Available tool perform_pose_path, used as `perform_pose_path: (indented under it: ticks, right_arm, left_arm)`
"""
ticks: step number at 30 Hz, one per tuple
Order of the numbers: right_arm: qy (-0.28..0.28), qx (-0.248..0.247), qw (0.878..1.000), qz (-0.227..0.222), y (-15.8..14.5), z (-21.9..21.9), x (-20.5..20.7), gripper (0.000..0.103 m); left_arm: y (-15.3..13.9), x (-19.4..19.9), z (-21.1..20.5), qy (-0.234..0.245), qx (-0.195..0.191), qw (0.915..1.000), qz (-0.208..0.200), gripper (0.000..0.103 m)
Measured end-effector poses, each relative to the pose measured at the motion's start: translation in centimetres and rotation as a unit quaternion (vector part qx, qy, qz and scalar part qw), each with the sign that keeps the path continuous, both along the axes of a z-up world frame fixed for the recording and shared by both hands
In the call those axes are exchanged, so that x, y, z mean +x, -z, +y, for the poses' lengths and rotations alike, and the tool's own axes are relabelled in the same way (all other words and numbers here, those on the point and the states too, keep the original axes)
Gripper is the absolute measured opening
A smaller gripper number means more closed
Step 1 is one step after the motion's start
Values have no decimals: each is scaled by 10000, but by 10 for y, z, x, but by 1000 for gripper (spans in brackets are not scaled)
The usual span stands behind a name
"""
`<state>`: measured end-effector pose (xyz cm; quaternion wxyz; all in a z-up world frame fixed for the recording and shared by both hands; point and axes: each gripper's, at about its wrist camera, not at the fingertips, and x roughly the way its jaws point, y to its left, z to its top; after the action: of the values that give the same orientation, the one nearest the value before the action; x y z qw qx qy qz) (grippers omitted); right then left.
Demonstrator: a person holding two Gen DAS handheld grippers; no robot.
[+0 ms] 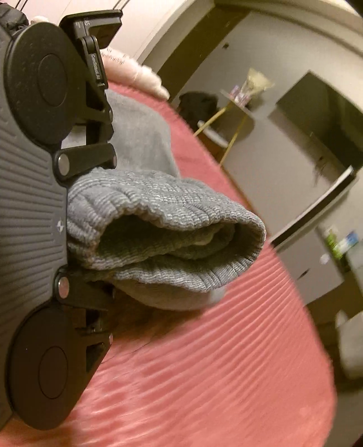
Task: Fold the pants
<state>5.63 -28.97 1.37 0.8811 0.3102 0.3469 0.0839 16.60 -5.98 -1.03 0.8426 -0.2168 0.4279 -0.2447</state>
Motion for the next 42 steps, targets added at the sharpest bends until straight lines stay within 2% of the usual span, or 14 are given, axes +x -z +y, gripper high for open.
perform_pose_path:
  ticks: [2, 4, 6, 7, 10, 13, 17, 21, 25, 27, 30, 33, 39, 42]
  right_arm:
    - [68, 105, 9998, -151, -10, -6, 13, 54]
    - [127, 136, 9993, -322, -16, -11, 25, 57]
    - [425, -128, 9988, -222, -20, -18, 35, 86]
    - [767, -275, 9965, -201, -22, -22, 33, 93]
    - [1114, 117, 9927, -453, -19, -38, 16, 99]
    - [1122, 939, 9890, -211, 7, -45, -8, 99]
    - [1322, 1830, 9740, 174, 56, -39, -38, 99]
    - [1674, 2470, 9541, 252, 85, -31, -46, 98]
    - [1560, 2437, 9568, 290, 86, -21, -46, 82]
    - [1541, 2342, 9593, 349, 89, -15, -46, 57]
    - [1384, 2452, 9587, 406, 85, -13, -49, 57]
    - [1434, 2385, 9605, 41, 71, -13, -51, 59]
    - [1598, 2566, 9527, -313, 64, -20, -57, 59]
    - [1693, 2288, 9576, -437, 57, -19, -55, 59]
  left_arm:
    - [-10, 9, 3, -144, -88, 9997, -160, 41]
    - [-14, 18, 9, -484, -32, 9986, -233, 59]
    - [-14, 20, 18, -1265, 522, 9905, -132, 91]
    - [-13, 15, 24, -1494, 678, 9863, -155, 95]
    - [0, -7, 37, -1439, 725, 9869, -97, 96]
    - [18, -43, 44, -1347, 781, 9878, 57, 96]
    - [40, -86, 38, -1291, 1077, 9856, 152, 96]
    - [38, -95, 29, -1231, 1149, 9855, 233, 97]
    - [39, -97, 27, -1257, 1061, 9860, 268, 97]
    - [42, -97, 26, -1268, 953, 9870, 258, 97]
    - [44, -101, 30, -1350, 775, 9872, 339, 97]
    - [46, -110, 38, -1542, 440, 9863, 375, 97]
    - [51, -108, 46, -1912, 443, 9797, 415, 97]
    - [51, -108, 46, -1949, 515, 9788, 370, 97]
